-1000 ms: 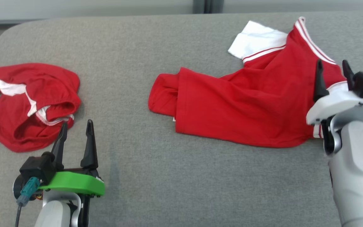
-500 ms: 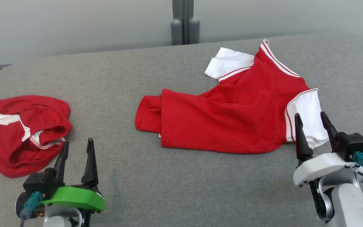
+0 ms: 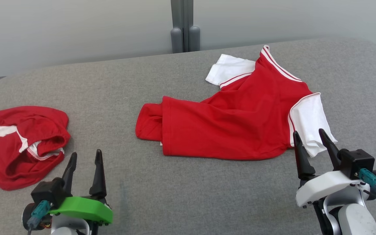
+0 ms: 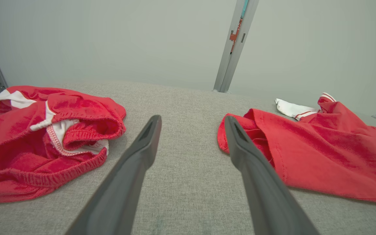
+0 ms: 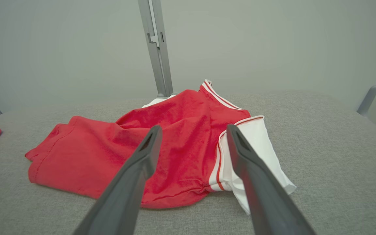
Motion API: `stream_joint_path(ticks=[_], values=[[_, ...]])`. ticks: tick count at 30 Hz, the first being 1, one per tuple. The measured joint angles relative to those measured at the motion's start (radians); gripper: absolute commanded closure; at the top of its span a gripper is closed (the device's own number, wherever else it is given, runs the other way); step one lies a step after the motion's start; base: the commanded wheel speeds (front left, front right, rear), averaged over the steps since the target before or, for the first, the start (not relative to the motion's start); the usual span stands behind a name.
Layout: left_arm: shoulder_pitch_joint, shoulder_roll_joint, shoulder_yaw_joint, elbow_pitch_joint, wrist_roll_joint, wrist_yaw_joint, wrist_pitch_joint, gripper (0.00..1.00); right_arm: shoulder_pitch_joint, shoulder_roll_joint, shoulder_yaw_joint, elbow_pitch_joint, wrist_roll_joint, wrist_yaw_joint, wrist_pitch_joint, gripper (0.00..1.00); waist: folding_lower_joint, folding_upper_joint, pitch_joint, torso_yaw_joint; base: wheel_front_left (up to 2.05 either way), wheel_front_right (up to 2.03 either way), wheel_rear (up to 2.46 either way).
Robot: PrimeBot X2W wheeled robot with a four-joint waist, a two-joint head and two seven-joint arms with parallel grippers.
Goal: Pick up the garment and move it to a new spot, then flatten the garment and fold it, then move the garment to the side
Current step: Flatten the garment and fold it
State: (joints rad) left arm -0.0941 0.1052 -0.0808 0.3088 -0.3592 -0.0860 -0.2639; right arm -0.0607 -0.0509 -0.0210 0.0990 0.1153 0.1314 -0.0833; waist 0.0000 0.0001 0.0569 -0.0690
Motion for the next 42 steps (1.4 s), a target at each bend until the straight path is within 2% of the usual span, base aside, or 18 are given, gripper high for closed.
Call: stream_joint_path(ticks=[11,21,25,30,42], values=[[-0.146,-0.005,-0.165,0.162,-0.009,-0.037,0.13,0.0,-0.012,0.001,0.046,-0.009,0.014,0.0,0.011,0.0,0.0,0.0,0.029,-0.055,0.0,0.0,0.0],[-0.293,-0.011,-0.33,0.349,-0.107,-0.043,0.184,0.0,-0.031,0.001,0.084,0.013,0.036,0.0,-0.002,0.0,0.0,0.0,0.063,-0.125,0.0,0.0,0.0],[-0.332,-0.01,-0.335,0.434,-0.161,-0.043,0.217,0.0,-0.04,0.001,0.1,0.021,0.038,0.0,-0.005,0.0,0.0,0.0,0.074,-0.147,0.0,0.0,0.0],[-0.388,-0.004,-0.322,0.499,-0.181,-0.043,0.201,0.0,-0.043,0.001,0.102,0.026,0.041,0.0,-0.007,0.0,0.0,0.0,0.083,-0.169,0.0,0.0,0.0],[-0.436,0.003,-0.397,0.523,-0.263,-0.043,0.172,0.0,-0.047,0.001,0.11,0.026,0.051,0.0,-0.011,0.0,0.0,0.0,0.091,-0.191,0.0,0.0,0.0]])
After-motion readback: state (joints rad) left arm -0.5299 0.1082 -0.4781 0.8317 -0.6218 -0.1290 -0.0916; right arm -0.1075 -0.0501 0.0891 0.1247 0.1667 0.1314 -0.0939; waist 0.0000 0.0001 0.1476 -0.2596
